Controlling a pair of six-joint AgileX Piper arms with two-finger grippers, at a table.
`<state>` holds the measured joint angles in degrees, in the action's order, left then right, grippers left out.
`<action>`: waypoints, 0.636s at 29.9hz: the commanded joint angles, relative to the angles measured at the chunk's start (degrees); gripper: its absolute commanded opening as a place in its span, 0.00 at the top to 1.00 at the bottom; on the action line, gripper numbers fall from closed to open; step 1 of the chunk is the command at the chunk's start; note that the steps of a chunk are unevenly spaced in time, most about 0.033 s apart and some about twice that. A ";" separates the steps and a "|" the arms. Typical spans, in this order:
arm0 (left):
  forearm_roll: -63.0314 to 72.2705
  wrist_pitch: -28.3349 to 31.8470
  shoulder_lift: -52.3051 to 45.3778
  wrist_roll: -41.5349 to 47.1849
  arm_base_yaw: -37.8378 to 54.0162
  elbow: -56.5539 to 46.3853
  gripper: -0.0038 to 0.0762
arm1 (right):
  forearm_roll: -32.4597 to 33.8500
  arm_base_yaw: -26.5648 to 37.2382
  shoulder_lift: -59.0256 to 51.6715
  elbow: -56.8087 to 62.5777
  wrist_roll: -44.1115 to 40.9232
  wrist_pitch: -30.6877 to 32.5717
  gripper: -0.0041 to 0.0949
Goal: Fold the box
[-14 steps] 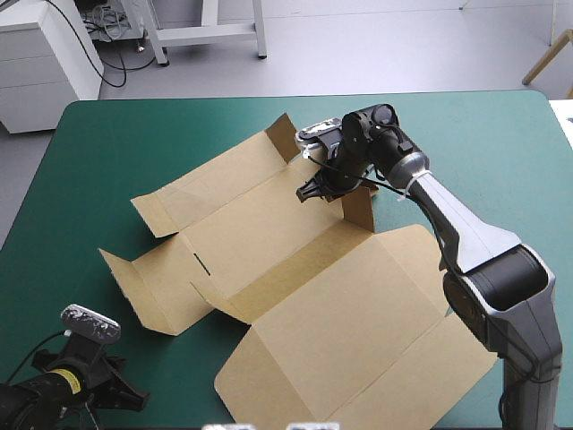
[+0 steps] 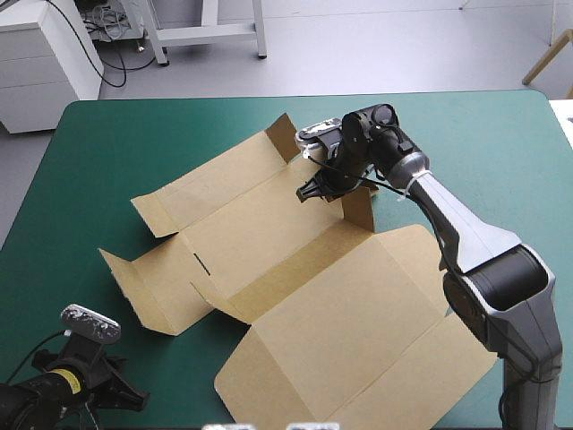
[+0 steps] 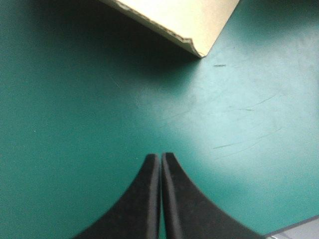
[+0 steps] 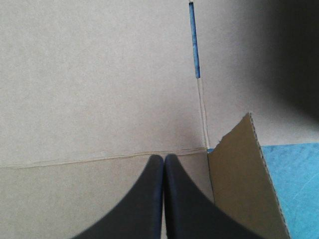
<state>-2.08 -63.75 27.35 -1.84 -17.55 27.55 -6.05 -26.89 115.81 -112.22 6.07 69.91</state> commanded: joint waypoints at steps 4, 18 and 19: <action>0.25 2.35 0.36 0.28 -0.06 1.19 0.96 | -0.36 0.22 -4.72 -1.56 0.38 -1.01 0.98; 0.25 2.35 0.36 0.28 -0.06 1.19 0.96 | 3.21 0.22 -18.24 -1.46 -1.05 -0.79 0.98; 0.25 2.35 0.36 0.28 -0.06 1.19 0.96 | 3.46 0.22 -19.21 -1.17 -1.05 -0.79 0.98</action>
<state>-2.08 -63.75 27.35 -1.84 -17.55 27.55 -3.38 -26.89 101.91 -112.16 5.01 70.72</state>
